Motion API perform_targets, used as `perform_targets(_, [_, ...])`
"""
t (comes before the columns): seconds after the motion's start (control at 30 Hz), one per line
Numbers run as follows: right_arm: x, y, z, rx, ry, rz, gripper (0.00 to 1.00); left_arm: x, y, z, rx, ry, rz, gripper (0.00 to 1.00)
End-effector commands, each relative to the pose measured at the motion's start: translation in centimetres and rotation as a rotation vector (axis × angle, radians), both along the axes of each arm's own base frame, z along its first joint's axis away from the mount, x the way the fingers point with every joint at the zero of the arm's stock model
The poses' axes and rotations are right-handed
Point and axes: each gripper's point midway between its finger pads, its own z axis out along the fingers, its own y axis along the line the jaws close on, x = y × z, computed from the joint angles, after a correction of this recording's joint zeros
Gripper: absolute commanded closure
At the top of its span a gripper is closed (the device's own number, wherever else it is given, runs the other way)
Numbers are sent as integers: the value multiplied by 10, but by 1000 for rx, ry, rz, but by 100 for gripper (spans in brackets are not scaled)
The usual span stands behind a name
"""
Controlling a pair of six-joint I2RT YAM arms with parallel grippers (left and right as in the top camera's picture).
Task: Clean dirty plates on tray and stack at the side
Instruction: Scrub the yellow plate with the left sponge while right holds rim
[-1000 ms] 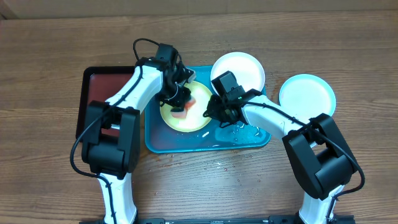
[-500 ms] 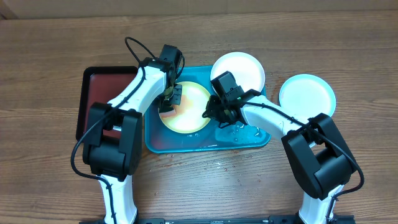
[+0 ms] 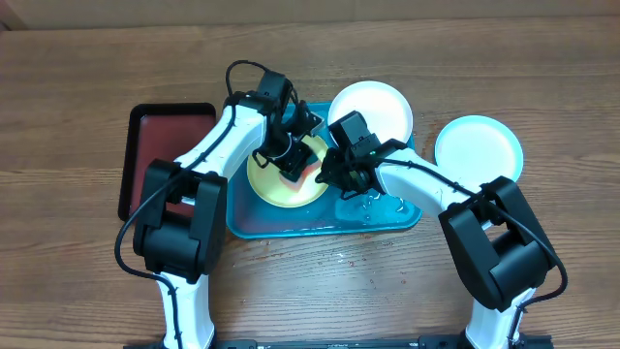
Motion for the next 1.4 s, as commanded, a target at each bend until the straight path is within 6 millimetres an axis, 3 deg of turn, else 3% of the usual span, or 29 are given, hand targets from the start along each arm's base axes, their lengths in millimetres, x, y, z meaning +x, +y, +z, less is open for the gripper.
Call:
perform_targets(0.0, [3,1,-2,-4,-3,5,96,17,18,-8,104,-55,86,96])
perform_targets(0.2, [3,2,-2,-7,-8,19,96,50,72,-6,352,-181,484,96])
perform_targets(0.3, [3,1,-2,-7,-7,19,96,46,95,-3,449,-190,640,96])
perform_targets(0.43, [3,2,-2,-7,-7,19,96,22,99,-8,494,-97,627,95])
perform_targets(0.53, [3,2,-2,-7,-8,19,96,-9,91,-14,481,44,525,96])
perform_targets(0.63, [4,3,-1,2,-11,23,96,-38,66,-15,364,192,364,96])
perform_targets(0.77, [4,3,-1,2,-12,25,96,-60,21,-6,102,292,119,96])
perform_targets(0.87, [4,3,-1,2,-11,25,96,-63,-5,4,-66,292,0,96])
perform_targets(1.0, [4,3,-1,2,-12,25,96,-50,-16,7,-132,225,-33,96])
perform_targets(1.13, [4,3,-1,2,-12,26,96,-22,-13,2,-92,101,-28,96])
perform_targets(1.37, [4,3,-1,1,-12,29,96,35,40,-9,219,-110,268,96])
